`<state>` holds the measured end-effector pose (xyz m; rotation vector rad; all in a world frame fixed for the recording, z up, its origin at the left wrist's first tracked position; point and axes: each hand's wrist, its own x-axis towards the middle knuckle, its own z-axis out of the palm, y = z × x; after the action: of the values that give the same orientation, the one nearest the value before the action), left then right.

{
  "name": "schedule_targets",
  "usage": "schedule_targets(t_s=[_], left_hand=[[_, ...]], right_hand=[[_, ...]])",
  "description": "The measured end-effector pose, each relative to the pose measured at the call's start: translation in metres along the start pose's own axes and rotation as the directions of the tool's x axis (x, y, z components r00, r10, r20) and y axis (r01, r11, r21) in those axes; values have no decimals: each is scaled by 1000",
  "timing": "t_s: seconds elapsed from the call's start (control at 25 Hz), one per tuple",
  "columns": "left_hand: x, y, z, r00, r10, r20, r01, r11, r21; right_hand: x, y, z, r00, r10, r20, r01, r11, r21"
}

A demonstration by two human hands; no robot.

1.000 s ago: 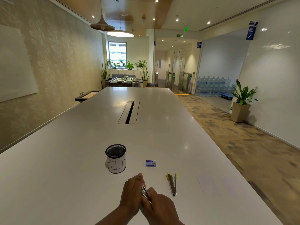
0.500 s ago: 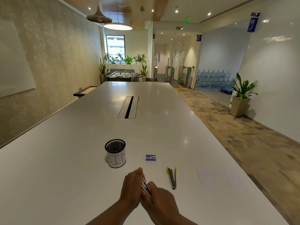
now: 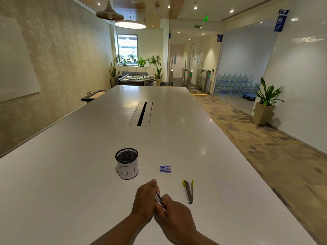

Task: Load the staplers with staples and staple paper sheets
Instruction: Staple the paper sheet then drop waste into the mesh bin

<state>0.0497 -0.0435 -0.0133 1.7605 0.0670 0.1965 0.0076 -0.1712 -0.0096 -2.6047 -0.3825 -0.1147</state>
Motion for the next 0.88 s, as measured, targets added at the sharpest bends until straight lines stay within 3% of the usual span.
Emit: schedule_targets(t_s=[0.28,0.52,0.72,0.88], left_hand=[[5,-6,-3,997,-66,45,73,980,-187],[-8,12,15,1000,-14,-10,14,1000,-27],[-16,60,78,948,219,232,-276,928,250],[-4,72,131,856,237,459,-423,831,361]], right_hand=[[-1,1,1,993,45,-106,-30,990,138],[-25,19,-20,929,276,-248,-194,931,310],[-46,73,-68,815,436,-382,-321,888,330],[-60,116,-94,735,528,-425,-367,837,405]])
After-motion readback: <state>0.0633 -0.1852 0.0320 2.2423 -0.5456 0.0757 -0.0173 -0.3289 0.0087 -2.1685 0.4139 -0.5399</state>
